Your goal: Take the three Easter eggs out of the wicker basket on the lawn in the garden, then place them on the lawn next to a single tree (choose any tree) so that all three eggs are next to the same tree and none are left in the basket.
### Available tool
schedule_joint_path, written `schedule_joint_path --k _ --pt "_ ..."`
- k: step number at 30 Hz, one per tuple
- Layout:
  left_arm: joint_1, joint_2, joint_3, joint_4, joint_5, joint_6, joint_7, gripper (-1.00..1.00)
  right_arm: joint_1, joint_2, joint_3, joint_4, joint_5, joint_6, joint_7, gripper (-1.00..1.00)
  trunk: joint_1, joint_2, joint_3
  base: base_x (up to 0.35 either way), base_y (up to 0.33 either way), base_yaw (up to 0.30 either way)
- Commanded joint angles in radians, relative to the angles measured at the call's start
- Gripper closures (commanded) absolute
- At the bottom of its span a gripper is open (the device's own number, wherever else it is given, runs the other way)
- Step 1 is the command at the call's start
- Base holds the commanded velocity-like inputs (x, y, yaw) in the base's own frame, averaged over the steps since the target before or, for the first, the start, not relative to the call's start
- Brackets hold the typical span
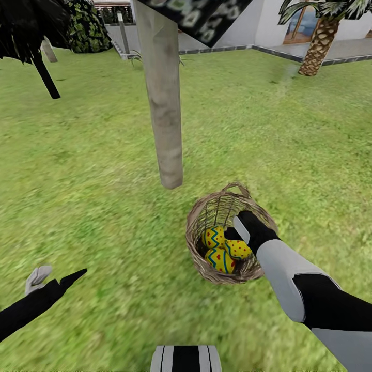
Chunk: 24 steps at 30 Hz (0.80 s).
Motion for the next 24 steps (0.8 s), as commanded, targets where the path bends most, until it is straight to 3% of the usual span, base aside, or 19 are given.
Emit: schedule_joint_path --k 1,4,24 --pt "-0.001 0.0 0.002 0.0 -0.004 0.004 -0.006 -1.0 0.0 0.0 0.002 -0.001 -0.005 0.002 -0.008 -1.0 0.0 0.0 -0.001 0.0 0.0 0.0" --pt "-0.001 0.0 0.002 0.0 -0.004 0.005 -0.006 -1.0 0.0 0.0 0.002 -0.002 0.024 0.0 -0.013 -1.0 0.0 0.0 -0.001 0.0 0.0 0.0" --pt "-0.001 0.0 -0.001 0.0 -0.004 0.005 -0.006 -1.0 0.0 0.0 0.0 0.006 0.076 -0.058 -0.017 -1.0 0.001 -0.001 -0.008 0.0 0.0 0.0"
